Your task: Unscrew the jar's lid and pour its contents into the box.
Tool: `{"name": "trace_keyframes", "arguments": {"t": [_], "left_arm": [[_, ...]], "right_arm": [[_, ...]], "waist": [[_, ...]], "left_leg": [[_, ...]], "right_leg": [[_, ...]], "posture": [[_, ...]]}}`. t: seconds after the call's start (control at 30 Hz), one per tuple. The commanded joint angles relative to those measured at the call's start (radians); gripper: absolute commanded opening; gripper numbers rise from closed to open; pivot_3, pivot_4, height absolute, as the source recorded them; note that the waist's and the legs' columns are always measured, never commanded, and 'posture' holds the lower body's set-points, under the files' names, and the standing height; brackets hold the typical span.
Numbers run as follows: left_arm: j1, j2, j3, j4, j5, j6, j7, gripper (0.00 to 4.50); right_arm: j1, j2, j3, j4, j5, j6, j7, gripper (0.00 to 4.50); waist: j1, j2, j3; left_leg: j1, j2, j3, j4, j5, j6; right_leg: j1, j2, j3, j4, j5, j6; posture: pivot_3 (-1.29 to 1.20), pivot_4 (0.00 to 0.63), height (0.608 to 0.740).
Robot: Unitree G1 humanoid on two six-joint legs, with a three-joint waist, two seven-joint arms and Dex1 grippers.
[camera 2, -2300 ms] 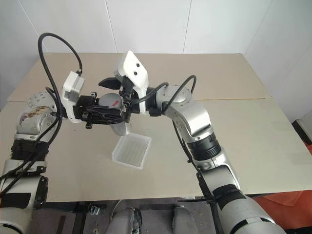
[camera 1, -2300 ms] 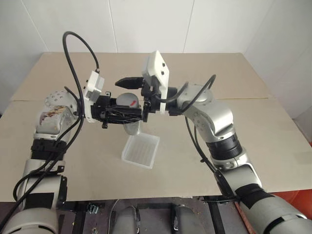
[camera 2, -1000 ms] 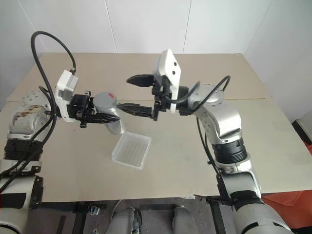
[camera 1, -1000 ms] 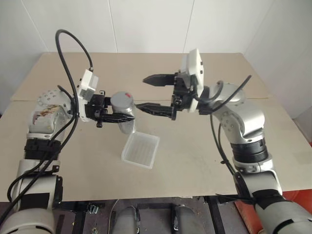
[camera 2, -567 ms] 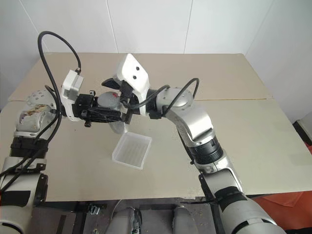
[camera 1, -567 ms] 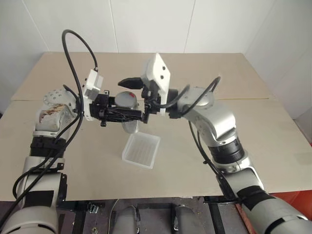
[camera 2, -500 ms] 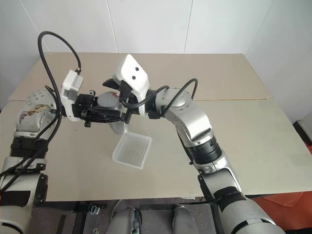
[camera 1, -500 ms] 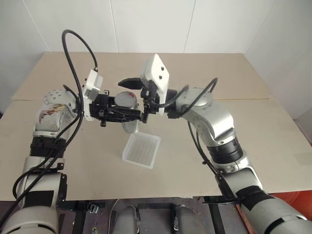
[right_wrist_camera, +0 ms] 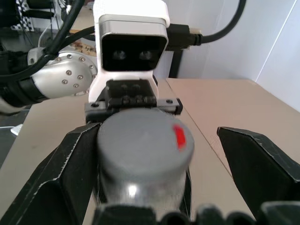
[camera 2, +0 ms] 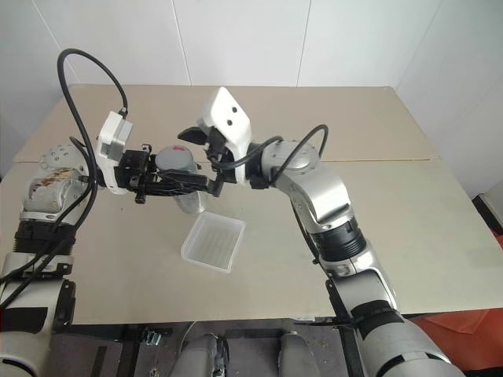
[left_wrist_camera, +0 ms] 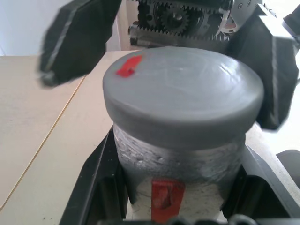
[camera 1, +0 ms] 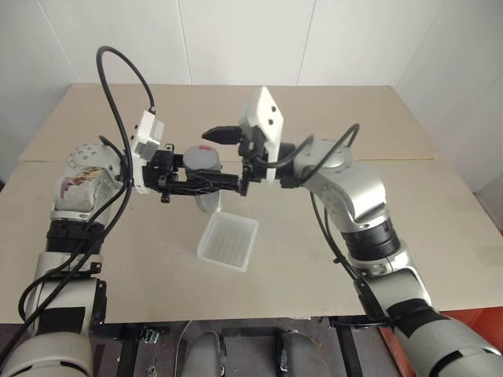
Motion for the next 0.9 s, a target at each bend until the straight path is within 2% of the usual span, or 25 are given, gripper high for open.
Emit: {"name": "trace_keyframes", "arguments": {"t": [0.03,0.5,0.73,0.9], "left_arm": [[0.008,0.017,0.017,-0.039,-0.011,-0.01,-0.016,2.04],[-0.01,0.012,0.012,-0.018,-0.003,-0.018,-0.024,2.04],[-0.014,0.005,0.008,-0.013,0.002,-0.022,-0.023,2.04],[-0.015,0.002,0.007,-0.011,0.005,-0.024,-0.022,2.04]], "right_arm": [[0.016,-0.056,-0.097,-0.038,0.022,-0.015,-0.003,4.47],[0.098,-0.13,-0.12,-0.135,0.068,-0.018,0.063,4.47],[0.075,-0.085,-0.095,-0.188,0.092,0.011,0.038,4.47],[0.036,-0.024,-0.04,-0.172,0.055,0.052,-0.02,4.47]], "waist": [[0.0,0.0,0.0],[-0.001,0.0,0.0],[-0.001,0.0,0.0],[-0.002,0.0,0.0]], "left_leg": [[0.0,0.0,0.0,0.0,0.0,0.0],[0.0,0.0,0.0,0.0,0.0,0.0],[0.0,0.0,0.0,0.0,0.0,0.0],[0.0,0.0,0.0,0.0,0.0,0.0]], "right_leg": [[0.0,0.0,0.0,0.0,0.0,0.0],[0.0,0.0,0.0,0.0,0.0,0.0],[0.0,0.0,0.0,0.0,0.0,0.0],[0.0,0.0,0.0,0.0,0.0,0.0]], "posture": [[0.0,0.15,0.74],[0.0,0.15,0.74],[0.0,0.15,0.74],[0.0,0.15,0.74]]}}
